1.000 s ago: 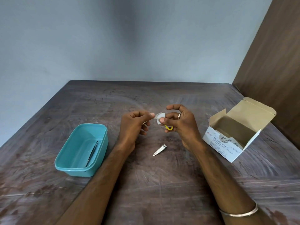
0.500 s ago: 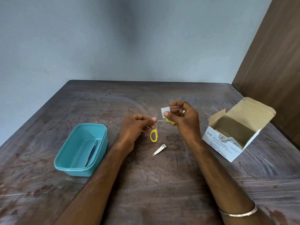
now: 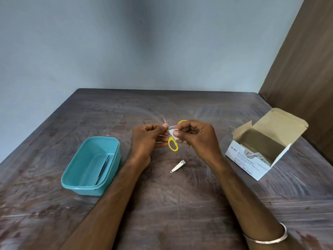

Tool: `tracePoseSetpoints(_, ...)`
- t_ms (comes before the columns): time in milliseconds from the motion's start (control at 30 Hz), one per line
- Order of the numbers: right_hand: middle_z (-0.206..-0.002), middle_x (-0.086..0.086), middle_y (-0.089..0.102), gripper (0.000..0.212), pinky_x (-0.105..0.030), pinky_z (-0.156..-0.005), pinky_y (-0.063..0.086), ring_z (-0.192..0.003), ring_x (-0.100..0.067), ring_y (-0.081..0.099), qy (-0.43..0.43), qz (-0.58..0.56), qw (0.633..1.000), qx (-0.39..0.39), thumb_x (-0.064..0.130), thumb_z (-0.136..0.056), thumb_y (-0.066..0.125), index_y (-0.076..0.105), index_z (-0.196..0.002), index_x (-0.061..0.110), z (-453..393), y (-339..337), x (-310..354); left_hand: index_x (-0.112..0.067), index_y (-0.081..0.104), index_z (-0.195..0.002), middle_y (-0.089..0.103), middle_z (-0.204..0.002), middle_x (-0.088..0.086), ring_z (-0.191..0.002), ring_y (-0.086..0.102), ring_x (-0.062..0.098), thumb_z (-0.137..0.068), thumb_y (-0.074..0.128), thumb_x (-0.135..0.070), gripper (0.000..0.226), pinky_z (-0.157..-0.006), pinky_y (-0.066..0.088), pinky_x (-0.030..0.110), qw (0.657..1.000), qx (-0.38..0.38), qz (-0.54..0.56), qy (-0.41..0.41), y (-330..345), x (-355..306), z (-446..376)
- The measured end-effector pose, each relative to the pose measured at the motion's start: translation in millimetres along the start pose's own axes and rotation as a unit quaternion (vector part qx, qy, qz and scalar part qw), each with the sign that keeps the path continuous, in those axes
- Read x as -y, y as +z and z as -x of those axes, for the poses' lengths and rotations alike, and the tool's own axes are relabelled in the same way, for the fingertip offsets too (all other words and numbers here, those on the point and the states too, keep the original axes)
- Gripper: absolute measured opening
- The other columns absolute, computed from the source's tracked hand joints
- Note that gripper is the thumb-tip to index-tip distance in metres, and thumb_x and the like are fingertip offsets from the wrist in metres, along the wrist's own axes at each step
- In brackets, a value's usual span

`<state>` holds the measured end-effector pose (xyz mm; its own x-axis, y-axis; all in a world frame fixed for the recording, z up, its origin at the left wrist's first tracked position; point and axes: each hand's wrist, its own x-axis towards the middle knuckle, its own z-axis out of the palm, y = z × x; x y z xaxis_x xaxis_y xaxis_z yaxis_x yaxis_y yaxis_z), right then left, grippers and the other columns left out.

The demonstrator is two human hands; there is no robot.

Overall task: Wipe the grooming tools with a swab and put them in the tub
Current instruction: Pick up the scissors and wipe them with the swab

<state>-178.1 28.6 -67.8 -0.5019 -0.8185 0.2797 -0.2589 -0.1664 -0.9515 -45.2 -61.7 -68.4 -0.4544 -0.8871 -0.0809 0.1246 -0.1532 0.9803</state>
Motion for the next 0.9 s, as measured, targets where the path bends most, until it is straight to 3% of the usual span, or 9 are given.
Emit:
tracePoseSetpoints(100,-0.068,-0.002,0.073,0.009,-0.013,-0.049,0.044,-0.054,-0.006,0.065,0.015,0.016,1.000,-0.015,0.003,-0.080,0.079,0.075,-0.083,0.011,1.6,3.3,0.1,0.006,0.070,-0.088,0.070,-0.074,0.014,-0.060,0.069,0.020,-0.088,0.071,-0.015,0.021,-0.063,0.062,0.033,1.000,0.007,0.000,-0.002,2.1,1.6,1.2)
tracePoseSetpoints(233,-0.067,0.004,0.073,0.015,-0.025,-0.061,0.055,-0.061,-0.003,0.067,0.007,0.080,0.995,-0.054,0.017,-0.078,0.084,0.072,-0.076,0.026,2.3,4.2,-5.8,0.003,0.070,-0.085,0.070,-0.077,0.015,-0.063,0.070,0.021,-0.089,0.071,-0.017,0.020,-0.065,0.062,0.033,1.000,0.025,-0.006,-0.001,5.3,2.8,3.7)
tracePoseSetpoints(367,-0.065,0.009,0.068,0.016,-0.018,-0.059,0.049,-0.060,0.001,0.062,-0.010,0.138,0.986,-0.095,0.025,-0.077,0.085,0.069,-0.076,0.026,2.2,6.7,-7.8,0.007,0.069,-0.089,0.069,-0.077,0.015,-0.065,0.072,0.023,-0.089,0.070,-0.016,0.023,-0.063,0.062,0.032,1.000,0.024,-0.002,0.006,7.9,2.3,6.3)
tracePoseSetpoints(567,-0.075,-0.002,0.075,0.022,-0.022,-0.054,0.053,-0.061,-0.009,0.070,0.033,0.058,0.994,-0.081,0.014,-0.079,0.083,0.063,-0.090,0.015,3.6,9.1,-4.4,0.013,0.065,-0.096,0.070,-0.084,0.020,-0.066,0.073,0.027,-0.088,0.071,-0.015,0.030,-0.065,0.063,0.034,1.000,0.017,0.008,0.002,7.8,2.5,6.6)
tracePoseSetpoints(700,-0.082,-0.015,0.075,0.029,-0.036,-0.058,0.056,-0.061,-0.022,0.066,0.069,-0.035,0.995,-0.066,0.000,-0.078,0.080,0.058,-0.094,0.012,2.3,8.5,-4.1,0.008,0.068,-0.092,0.072,-0.084,0.021,-0.066,0.073,0.027,-0.088,0.072,-0.015,0.024,-0.061,0.062,0.032,1.000,0.015,0.014,-0.004,7.2,2.0,5.5)
tracePoseSetpoints(900,-0.072,-0.012,0.073,0.033,-0.028,-0.050,0.052,-0.054,-0.021,0.064,0.076,-0.062,0.991,-0.088,0.007,-0.078,0.083,0.056,-0.097,0.010,5.1,10.1,-1.4,0.012,0.066,-0.094,0.073,-0.086,0.020,-0.069,0.075,0.029,-0.088,0.072,-0.017,0.030,-0.061,0.062,0.032,1.000,0.029,0.011,0.001,7.3,1.6,6.9)
